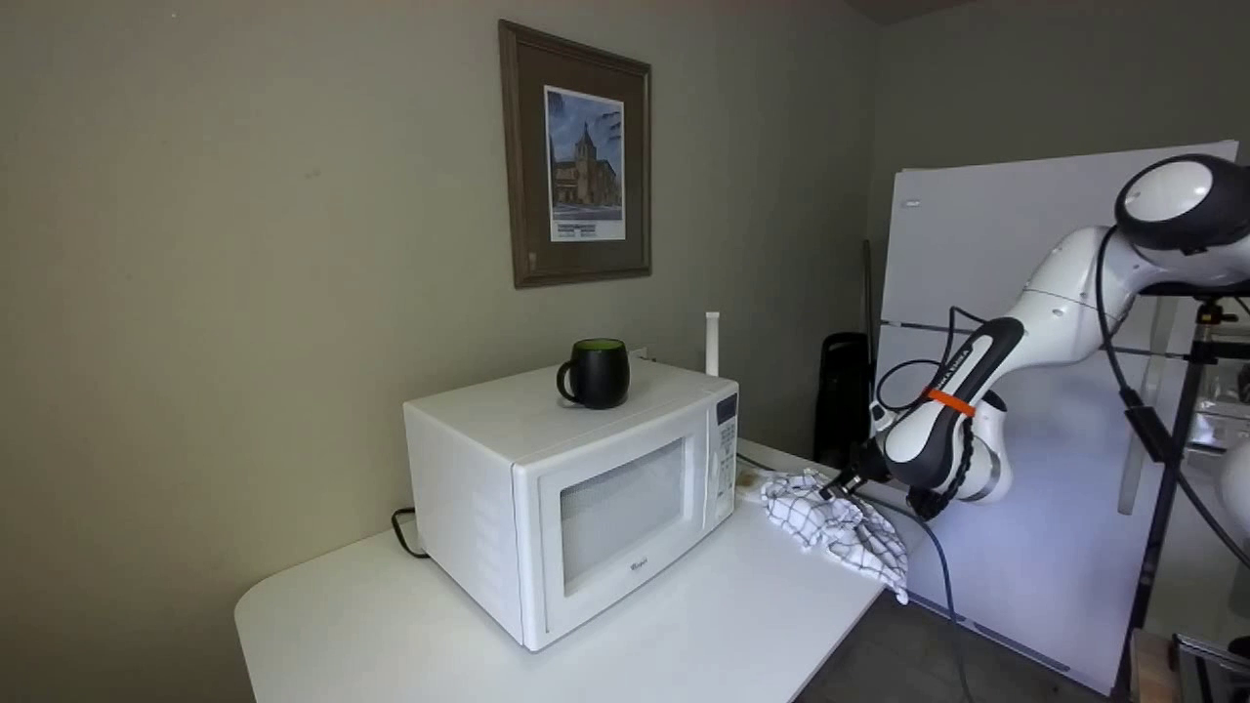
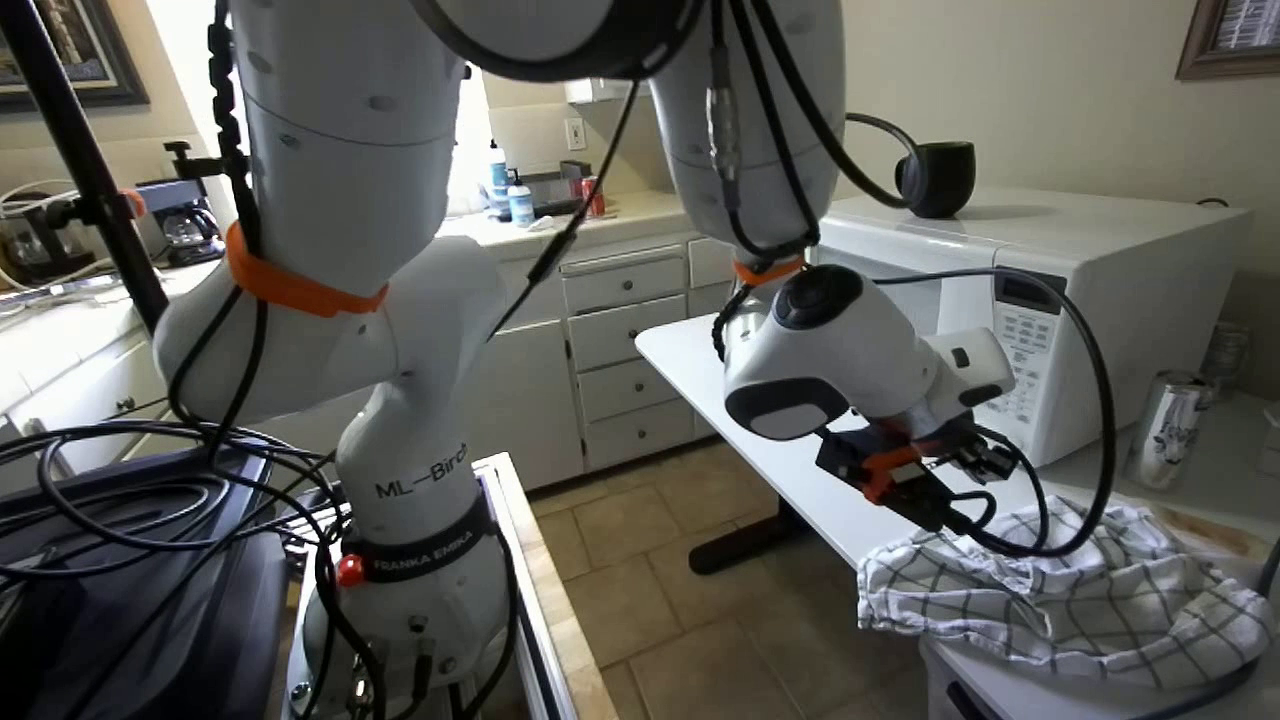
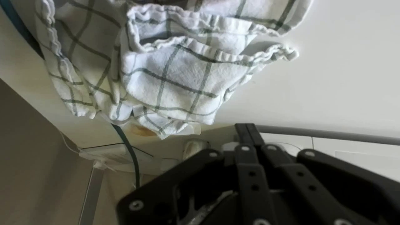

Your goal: Open the microwave

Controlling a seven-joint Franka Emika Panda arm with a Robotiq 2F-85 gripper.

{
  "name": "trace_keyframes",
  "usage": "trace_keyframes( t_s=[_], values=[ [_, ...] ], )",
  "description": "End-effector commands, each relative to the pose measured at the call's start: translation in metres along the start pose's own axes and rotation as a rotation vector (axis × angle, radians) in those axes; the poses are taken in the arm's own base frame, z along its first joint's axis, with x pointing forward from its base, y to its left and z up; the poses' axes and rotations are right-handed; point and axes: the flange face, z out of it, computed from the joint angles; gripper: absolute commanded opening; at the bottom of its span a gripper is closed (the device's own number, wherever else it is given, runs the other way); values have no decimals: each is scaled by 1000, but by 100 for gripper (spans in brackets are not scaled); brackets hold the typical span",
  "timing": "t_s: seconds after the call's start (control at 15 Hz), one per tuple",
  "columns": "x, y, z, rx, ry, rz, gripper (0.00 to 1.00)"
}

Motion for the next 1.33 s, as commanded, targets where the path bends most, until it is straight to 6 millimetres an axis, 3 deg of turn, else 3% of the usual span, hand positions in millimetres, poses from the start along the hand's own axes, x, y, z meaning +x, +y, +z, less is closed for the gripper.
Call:
trace_keyframes(
  t_s=[0.0,0.07,0.27,1.27],
  values=[
    [-3,-13,47,1,18,-2,0],
    [-3,-4,25,6,2,4,1],
    [-1,-17,43,22,10,3,1],
    [0,-14,44,16,13,4,1]
  ],
)
